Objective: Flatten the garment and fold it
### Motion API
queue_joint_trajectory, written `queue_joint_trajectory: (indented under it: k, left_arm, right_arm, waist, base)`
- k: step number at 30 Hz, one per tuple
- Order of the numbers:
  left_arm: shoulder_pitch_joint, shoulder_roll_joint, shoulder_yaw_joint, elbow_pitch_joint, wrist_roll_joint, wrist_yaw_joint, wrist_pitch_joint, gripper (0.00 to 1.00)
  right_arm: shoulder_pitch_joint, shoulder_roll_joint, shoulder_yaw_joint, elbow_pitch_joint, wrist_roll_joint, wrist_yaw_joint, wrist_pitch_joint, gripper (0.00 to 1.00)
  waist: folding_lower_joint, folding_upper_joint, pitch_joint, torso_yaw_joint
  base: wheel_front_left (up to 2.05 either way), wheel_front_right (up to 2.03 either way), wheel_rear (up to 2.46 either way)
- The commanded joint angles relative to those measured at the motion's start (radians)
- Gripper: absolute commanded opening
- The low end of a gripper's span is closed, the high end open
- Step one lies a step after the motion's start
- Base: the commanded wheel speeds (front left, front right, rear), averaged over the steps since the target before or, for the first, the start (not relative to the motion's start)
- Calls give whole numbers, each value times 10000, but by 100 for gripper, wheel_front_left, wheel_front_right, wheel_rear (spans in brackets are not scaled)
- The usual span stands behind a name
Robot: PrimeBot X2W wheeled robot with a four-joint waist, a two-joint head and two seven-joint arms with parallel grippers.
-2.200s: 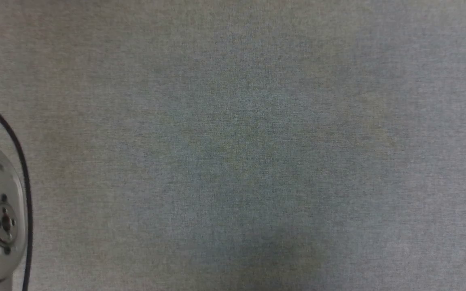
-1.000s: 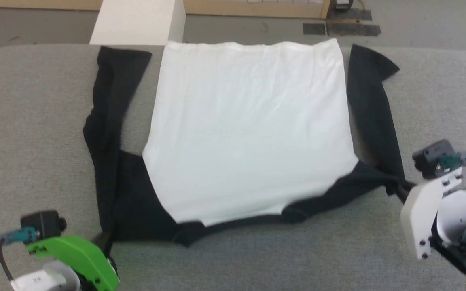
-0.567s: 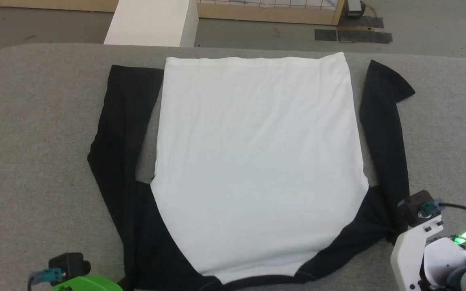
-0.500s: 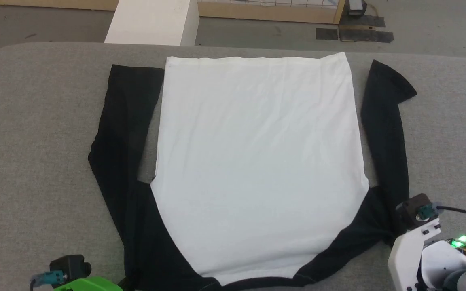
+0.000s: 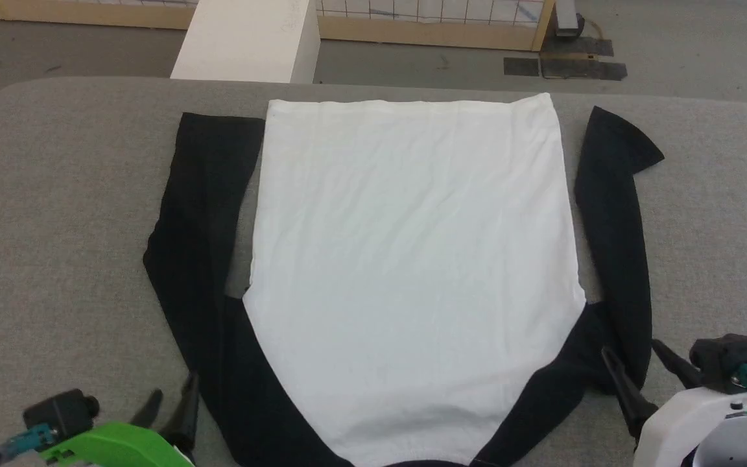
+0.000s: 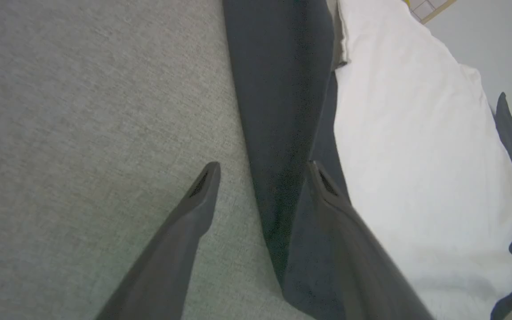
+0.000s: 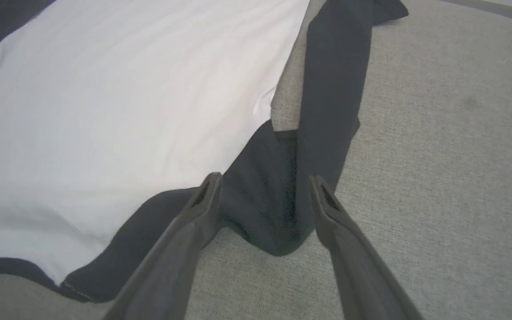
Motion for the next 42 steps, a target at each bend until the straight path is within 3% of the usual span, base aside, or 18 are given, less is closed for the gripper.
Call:
queue_joint_trajectory:
  k: [1,5,10,22,30,36,42]
  left_arm:
    - [-360,91,185,-177,210,-47,-320,100]
    - [-1128,444,496,-282,718,-114,-1065,100]
    - [-3032,927,828,293,1055,-157,-1559,100]
    - [-7735,2990,653,2735,1534,-579,31,100]
    - [-9126,3761,1089,3691,1118,140,1908,100]
    - [-9387,4282,1626,3693,856,684,2672,100]
    - [-9257,4381,1982,3694,514,1200,3382,100]
  right_arm:
    - [129,318,-233,-207,-127,-17,-416,100]
    - [-75,841,-711,-568,-430,-17,-1920,100]
    - [-899,1032,-893,-389,-818,-17,-3570,100]
    - [-2709,1085,-780,391,-680,-17,-4939,100]
    - [-3112,1087,-374,386,-474,-17,-4961,100]
    - [-3244,1087,-238,144,-384,-17,-5026,100]
    - [-3328,1088,-171,146,-337,-17,-5117,100]
  waist:
    - [1,109,77,-108]
    - [1,109,396,-383]
    - [1,109,1162,-763]
    - [1,109,3549,-1881]
    - [1,109,4658,-2555]
    - [1,109,5207,-2806]
    - [1,109,5429,-2862]
  base:
    - [0,0,0]
    - [0,0,0]
    - [0,0,0]
    - [0,0,0]
    - [0,0,0]
    - [0,0,0]
    - [0,0,0]
